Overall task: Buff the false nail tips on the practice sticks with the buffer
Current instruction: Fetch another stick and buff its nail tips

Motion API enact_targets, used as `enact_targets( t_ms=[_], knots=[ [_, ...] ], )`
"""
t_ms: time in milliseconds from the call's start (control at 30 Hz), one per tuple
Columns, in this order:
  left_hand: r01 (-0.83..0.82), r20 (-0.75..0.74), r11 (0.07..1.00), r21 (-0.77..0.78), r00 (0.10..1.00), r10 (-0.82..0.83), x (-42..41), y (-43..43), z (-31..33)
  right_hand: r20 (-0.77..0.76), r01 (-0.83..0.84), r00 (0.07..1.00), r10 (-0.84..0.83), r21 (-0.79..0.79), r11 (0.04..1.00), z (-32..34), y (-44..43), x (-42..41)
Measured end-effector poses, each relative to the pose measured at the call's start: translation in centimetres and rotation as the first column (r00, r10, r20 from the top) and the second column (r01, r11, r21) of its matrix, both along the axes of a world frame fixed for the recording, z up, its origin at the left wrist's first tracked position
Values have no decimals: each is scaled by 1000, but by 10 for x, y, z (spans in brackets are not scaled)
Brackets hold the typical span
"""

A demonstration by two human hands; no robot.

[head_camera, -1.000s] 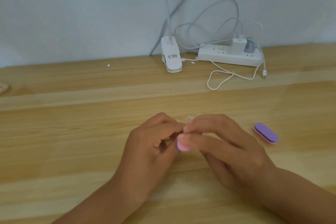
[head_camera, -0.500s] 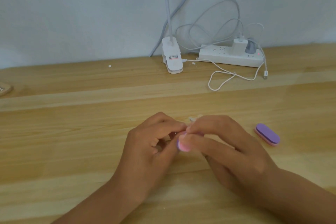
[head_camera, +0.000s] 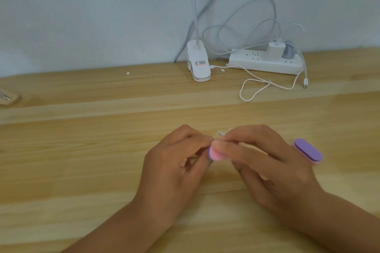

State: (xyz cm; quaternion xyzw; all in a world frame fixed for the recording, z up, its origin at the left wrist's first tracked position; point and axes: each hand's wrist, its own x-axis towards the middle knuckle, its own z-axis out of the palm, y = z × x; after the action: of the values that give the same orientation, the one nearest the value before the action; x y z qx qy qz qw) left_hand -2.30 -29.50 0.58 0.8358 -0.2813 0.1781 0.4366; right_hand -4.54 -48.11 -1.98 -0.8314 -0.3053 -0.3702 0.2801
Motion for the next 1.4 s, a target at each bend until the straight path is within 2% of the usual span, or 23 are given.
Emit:
enact_targets(
  t_ms=[100,200,333,500,600,700,800,867,1033,1133,1267,1400],
  knots=[
    [0,-17,1000,-3,1000,0,1,0,-1,-19,26,1000,-26,49,998,2,-3,2],
    [28,7,1000,1,1000,-28,2,0,-1,-12,-52,999,52,-3,999,-1,2,-3],
    [11,-10,999,-53,1000,-11,3,2,-3,-28,16,999,-15,27,999,1,-2,1],
    [18,-4,999,-47,1000,-19,5,2,-4,-21,-10,1000,10,-11,1000,0,3,-3],
    [31,-26,996,-89,999,-34,5,1,-4,-63,128,990,-122,95,987,5,-6,4],
    [74,-117,982,-172,989,-95,6,2,-5,-81,107,992,-95,162,981,7,-2,0],
    [112,-178,963,-244,971,-158,7,4,-6,-65,-11,998,16,80,997,6,-1,-1],
    [125,-205,955,-268,961,-184,6,5,-6,-69,-7,998,12,68,998,7,-5,1],
    [166,-204,953,-253,954,-220,5,4,-5,-70,-90,993,92,33,995,4,-2,0],
    [162,-217,954,-253,951,-219,5,4,-6,-67,-57,996,59,32,998,6,-11,4],
    [170,-202,958,-229,955,-218,5,4,-5,-39,-131,991,130,-29,991,1,-6,1],
    [150,-228,960,-238,952,-205,6,5,-7,-36,-80,996,80,-26,996,2,-13,7]
  ],
)
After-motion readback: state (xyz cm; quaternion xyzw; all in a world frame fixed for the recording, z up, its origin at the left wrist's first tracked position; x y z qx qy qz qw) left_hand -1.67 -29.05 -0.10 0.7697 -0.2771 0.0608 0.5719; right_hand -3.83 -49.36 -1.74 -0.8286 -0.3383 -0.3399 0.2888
